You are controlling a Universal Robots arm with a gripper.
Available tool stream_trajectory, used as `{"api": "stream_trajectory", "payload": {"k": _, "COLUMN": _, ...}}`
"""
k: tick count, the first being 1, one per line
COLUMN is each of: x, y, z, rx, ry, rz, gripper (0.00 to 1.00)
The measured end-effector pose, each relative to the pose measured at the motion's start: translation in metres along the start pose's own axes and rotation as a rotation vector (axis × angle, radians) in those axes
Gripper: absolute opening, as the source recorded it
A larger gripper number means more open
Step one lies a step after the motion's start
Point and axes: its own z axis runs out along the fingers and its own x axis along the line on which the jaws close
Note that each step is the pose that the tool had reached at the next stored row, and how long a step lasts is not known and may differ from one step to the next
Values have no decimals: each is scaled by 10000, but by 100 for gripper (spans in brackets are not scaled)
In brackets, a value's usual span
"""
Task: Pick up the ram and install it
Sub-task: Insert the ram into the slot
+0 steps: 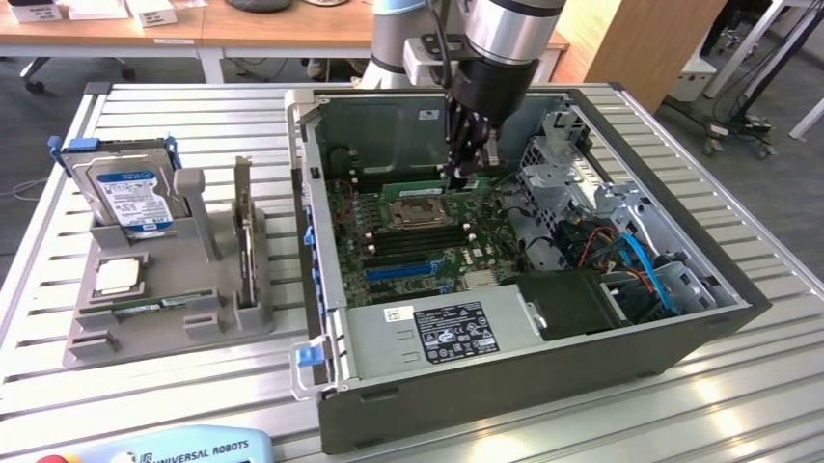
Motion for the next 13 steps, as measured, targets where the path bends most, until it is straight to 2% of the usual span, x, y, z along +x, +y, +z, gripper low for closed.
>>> {"api": "stream_trajectory", "payload": {"k": 7, "x": 0, "y": -26, "z": 5, "rx": 0, "ry": 0, "rz": 0, "gripper": 12}}
{"api": "stream_trajectory", "payload": {"k": 13, "x": 4, "y": -29, "z": 100, "rx": 0, "ry": 0, "rz": 0, "gripper": 12}}
